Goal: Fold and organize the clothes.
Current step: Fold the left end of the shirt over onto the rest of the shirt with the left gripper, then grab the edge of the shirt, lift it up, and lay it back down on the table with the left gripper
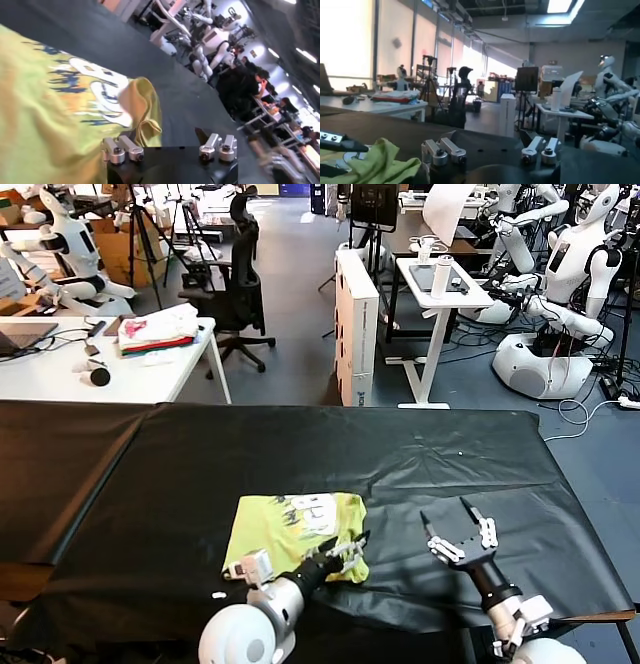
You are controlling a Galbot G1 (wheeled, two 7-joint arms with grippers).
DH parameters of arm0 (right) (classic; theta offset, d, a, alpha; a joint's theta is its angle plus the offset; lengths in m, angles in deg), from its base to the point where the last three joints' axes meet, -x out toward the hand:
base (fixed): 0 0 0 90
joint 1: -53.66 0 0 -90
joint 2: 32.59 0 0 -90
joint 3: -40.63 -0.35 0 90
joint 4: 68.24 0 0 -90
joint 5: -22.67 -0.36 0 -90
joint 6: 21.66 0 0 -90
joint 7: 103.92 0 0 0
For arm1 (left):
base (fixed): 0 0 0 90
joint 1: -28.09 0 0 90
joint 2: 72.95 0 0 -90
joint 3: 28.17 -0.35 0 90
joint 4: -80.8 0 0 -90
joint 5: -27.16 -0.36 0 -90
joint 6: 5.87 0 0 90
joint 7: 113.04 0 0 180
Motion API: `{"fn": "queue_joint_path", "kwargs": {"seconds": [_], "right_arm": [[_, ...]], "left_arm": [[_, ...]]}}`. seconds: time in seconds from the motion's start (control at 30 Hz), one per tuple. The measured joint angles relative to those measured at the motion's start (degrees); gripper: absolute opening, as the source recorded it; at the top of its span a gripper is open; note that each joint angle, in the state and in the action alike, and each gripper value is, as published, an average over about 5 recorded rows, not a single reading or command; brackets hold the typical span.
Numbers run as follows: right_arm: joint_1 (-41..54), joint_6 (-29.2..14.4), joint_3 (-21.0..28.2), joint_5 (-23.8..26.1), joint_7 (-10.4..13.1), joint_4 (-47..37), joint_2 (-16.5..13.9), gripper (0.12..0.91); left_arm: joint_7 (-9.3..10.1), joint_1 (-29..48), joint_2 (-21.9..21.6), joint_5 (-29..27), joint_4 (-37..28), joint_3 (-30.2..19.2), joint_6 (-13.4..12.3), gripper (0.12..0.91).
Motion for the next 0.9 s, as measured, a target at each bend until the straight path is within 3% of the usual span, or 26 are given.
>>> {"fn": "queue_joint_path", "kwargs": {"seconds": [0.27,0.6,0.8,0.9], "right_arm": [[2.8,1.3,7.7,2.9,-1.7,1.4,-5.4,0.907],[7.7,-2.1,18.0,16.2,-7.8,2.4,-16.3,0.907],[10.6,-2.4,21.5,20.7,-8.2,1.5,-18.1,0.905],[11.3,-2.6,22.5,21.8,-8.3,1.2,-18.3,0.832]], "left_arm": [[0.87,-0.7,0.0,1.8,6.0,2.2,0.0,0.907],[0.77,-1.3,0.0,-0.4,10.4,11.3,-2.5,0.907],[0.66,-2.0,0.0,-1.5,10.5,12.7,-3.1,0.907],[0.63,-2.0,0.0,-1.7,10.5,13.0,-3.3,0.907]]}}
